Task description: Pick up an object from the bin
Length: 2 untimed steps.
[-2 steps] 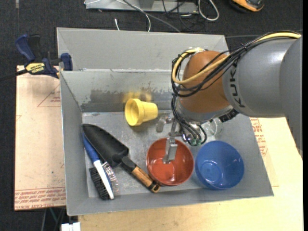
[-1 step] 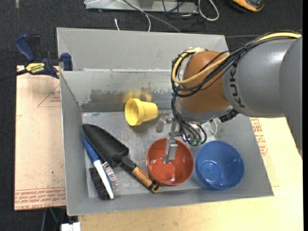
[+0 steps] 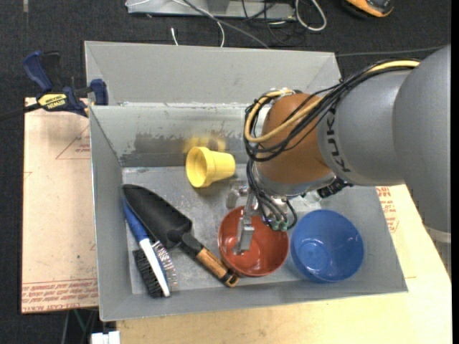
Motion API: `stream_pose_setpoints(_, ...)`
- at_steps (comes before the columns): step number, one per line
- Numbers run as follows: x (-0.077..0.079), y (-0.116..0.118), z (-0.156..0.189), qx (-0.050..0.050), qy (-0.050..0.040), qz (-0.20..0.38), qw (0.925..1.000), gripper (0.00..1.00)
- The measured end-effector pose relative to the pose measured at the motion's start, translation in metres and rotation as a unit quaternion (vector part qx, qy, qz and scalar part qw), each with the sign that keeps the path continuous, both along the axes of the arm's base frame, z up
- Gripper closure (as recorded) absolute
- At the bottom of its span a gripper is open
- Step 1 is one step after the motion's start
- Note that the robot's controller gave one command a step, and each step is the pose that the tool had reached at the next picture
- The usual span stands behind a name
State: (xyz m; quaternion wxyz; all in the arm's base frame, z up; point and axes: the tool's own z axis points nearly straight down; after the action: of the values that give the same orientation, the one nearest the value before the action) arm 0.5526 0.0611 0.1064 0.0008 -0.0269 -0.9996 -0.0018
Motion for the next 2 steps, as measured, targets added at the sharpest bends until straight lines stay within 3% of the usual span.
stream_pose_setpoints(1, 0.006, -0.016, -0.012, -0.001, -0.0031, 0.015, 0.9999, 0.00)
stream_pose_setpoints(2, 0.007, -0.012, -0.024, 0.001, -0.0022, -0.005, 1.0000, 0.00)
